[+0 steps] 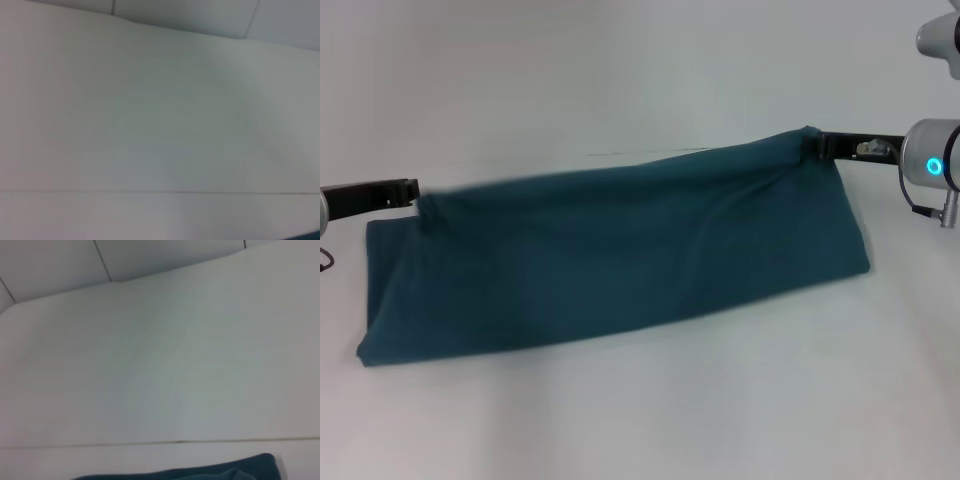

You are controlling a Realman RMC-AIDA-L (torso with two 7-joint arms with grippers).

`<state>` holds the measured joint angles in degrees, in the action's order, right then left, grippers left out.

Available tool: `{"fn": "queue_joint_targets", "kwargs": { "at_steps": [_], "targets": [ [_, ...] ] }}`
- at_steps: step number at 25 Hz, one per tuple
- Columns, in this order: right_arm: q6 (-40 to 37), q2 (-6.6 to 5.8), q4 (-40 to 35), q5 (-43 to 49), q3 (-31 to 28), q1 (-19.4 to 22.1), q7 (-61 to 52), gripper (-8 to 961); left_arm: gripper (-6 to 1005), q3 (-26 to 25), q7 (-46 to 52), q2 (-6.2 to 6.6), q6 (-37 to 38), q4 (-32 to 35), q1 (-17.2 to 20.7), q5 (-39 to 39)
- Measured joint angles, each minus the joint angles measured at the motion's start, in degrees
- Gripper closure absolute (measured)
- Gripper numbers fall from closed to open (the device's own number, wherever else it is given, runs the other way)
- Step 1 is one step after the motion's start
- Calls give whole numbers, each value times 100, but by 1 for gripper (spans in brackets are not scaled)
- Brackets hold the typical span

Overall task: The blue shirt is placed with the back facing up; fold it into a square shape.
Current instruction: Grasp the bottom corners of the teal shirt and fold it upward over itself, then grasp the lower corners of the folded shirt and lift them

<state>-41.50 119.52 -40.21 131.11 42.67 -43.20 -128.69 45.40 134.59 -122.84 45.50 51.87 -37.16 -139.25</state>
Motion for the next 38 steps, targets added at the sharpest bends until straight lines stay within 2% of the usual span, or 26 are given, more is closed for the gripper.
{"fn": "queue_joint_targets", "kwargs": {
  "at_steps": [4, 6, 9, 15, 20, 24, 27, 29, 33, 35, 38],
  "targets": [
    [116, -2, 16, -118, 47, 4, 19, 839, 892, 21, 22, 13, -116, -153, -64, -10],
    [133, -10, 16, -117, 48, -11, 24, 827, 810, 19, 23, 19, -121, -176, -78, -20],
    [163, -16, 16, -116, 49, -33, 106, 618, 686, 13, 25, 32, -130, -210, -93, -30],
    [160, -23, 15, -121, 95, -57, 157, 369, 440, 16, 25, 38, -127, -225, -96, -32],
    [-164, -82, -41, -102, 130, -78, 160, 139, 209, -17, 105, 136, 392, -162, -54, -32],
    [-695, -220, -186, -101, 287, -96, 158, 97, 131, -21, 623, 295, 1457, 223, 62, -161],
    [-1015, -258, -415, -97, 397, -54, 120, 66, 73, -11, 1205, 336, 2261, 710, 136, -650],
    [-1186, -271, -544, -93, 412, -22, 100, 45, 53, 8, 1587, 310, 2791, 1130, 185, -1104],
    [-1415, -287, -679, 57, 424, -3, 86, 26, 53, 15, 2061, 170, 3520, 1793, 308, -1816],
    [-1528, -272, -800, 323, 448, -10, 85, 28, 53, -32, 2217, 133, 3819, 1947, 375, -1944],
    [-1568, -246, -872, 478, 460, -13, 85, 28, 53, -43, 2337, 148, 3943, 1934, 411, -1940]
  ]
}}
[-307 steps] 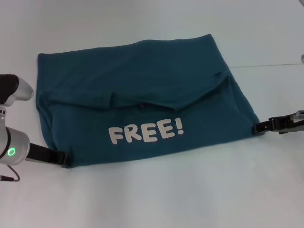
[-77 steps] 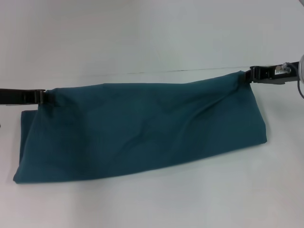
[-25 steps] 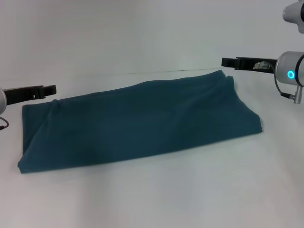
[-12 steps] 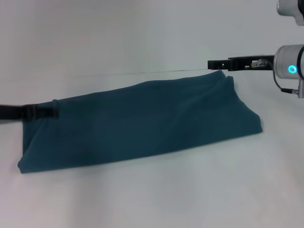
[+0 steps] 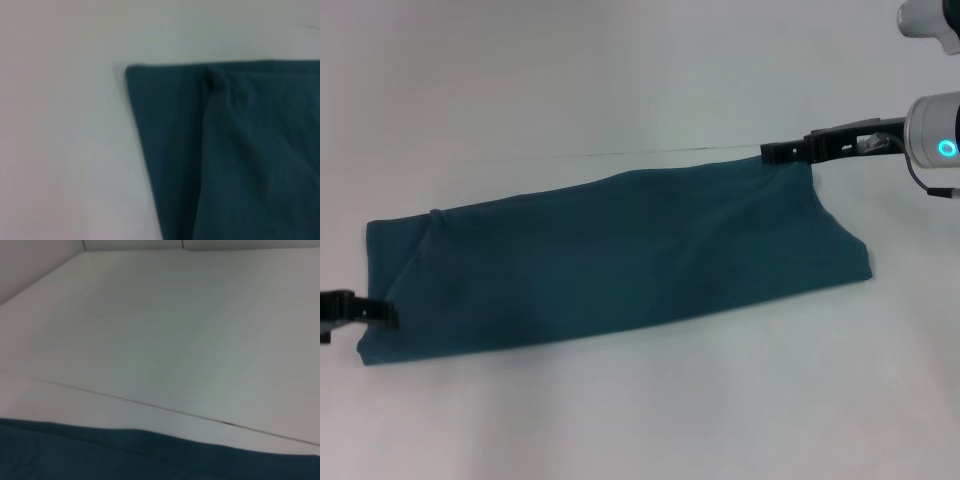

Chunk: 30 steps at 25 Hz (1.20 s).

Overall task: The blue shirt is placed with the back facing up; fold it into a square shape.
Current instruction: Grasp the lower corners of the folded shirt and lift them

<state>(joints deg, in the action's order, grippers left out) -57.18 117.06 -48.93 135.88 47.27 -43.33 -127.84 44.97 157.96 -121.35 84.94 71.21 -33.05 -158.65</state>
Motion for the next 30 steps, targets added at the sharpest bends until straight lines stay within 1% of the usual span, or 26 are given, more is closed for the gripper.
{"fn": "queue_joint_targets", "kwargs": {
  "at_steps": [5, 10, 21, 27, 30],
  "targets": [
    [-42, 24, -50, 158, 81, -26, 10, 29, 53, -53, 269, 18, 54, -127, 70, -23],
    [-44, 34, -91, 163, 172, -27, 53, 29, 52, -189, 323, 10, -29, -532, 14, -33],
    [-53, 56, -91, 159, 213, -35, 65, 28, 52, -242, 444, 3, -744, -1204, -108, 0],
    [-58, 78, -90, 162, 213, -24, 64, 28, 54, -288, 469, 32, -943, -1523, -267, 10],
    [-58, 79, -91, 161, 213, -3, 65, 29, 58, -289, 471, 25, -1002, -1577, -304, 11]
  ]
}}
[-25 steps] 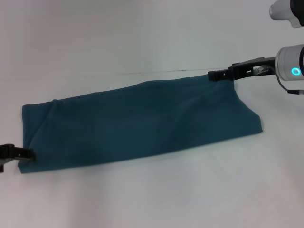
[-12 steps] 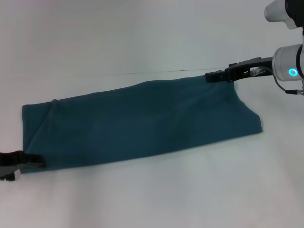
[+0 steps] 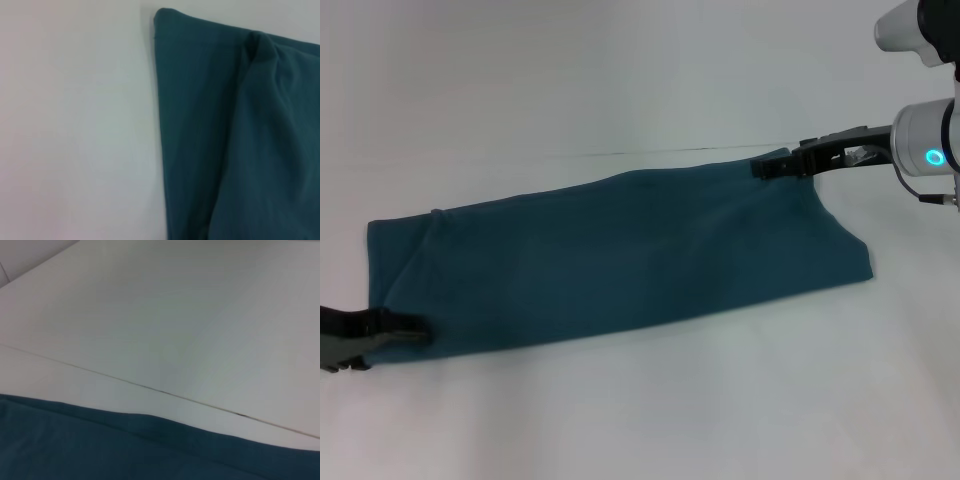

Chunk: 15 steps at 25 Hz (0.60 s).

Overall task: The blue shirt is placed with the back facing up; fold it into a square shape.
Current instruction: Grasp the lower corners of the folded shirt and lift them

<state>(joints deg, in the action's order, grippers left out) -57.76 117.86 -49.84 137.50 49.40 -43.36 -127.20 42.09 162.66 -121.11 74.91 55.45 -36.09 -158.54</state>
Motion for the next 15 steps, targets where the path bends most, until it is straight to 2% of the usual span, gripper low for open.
{"fn": "queue_joint_targets", "kwargs": {
  "at_steps": [12, 15],
  "targets": [
    [28, 4, -8, -12, 0, 26, 2, 29, 116, 10, -118, -14, -37, -140, -146, 129],
    [31, 10, -8, -7, -5, 30, 2, 28, 194, 17, -232, 5, -40, -145, -143, 337]
  ]
}}
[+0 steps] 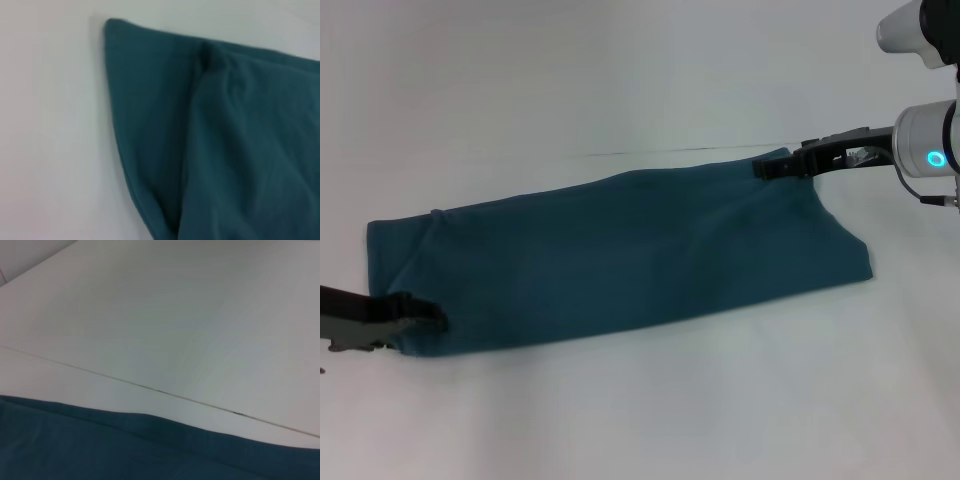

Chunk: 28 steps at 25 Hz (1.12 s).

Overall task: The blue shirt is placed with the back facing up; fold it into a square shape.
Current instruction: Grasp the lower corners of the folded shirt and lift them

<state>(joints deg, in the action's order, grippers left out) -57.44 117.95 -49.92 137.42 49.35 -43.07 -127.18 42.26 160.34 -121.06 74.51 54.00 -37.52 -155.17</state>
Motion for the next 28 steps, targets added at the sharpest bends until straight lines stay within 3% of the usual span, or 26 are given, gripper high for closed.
{"fn": "queue_joint_targets", "kwargs": {
  "at_steps": [5, 11, 16, 21, 24, 28],
  "targets": [
    [1, 1, 0, -8, -28, 21, -2, 32, 323, 41, -185, -21, 0, 10, -11, 59],
    [-65, -16, 0, -5, -34, 83, -100, 35, 563, 47, -315, -23, -58, 2, -53, 69],
    [-529, -148, -189, 83, -39, 223, -646, 37, 796, 48, -430, -20, -71, 21, -70, 74],
    [-1369, -293, -668, 625, -40, 397, -1683, 38, 895, 63, -600, -18, -37, 24, -133, 95],
    [-1836, -392, -773, 792, -47, 484, -2093, 39, 895, 63, -688, -22, -35, 5, -148, 102],
    [-1843, -393, -765, 976, -104, 629, -2349, 39, 895, 63, -769, -38, -35, -3, -150, 107]
  ]
}}
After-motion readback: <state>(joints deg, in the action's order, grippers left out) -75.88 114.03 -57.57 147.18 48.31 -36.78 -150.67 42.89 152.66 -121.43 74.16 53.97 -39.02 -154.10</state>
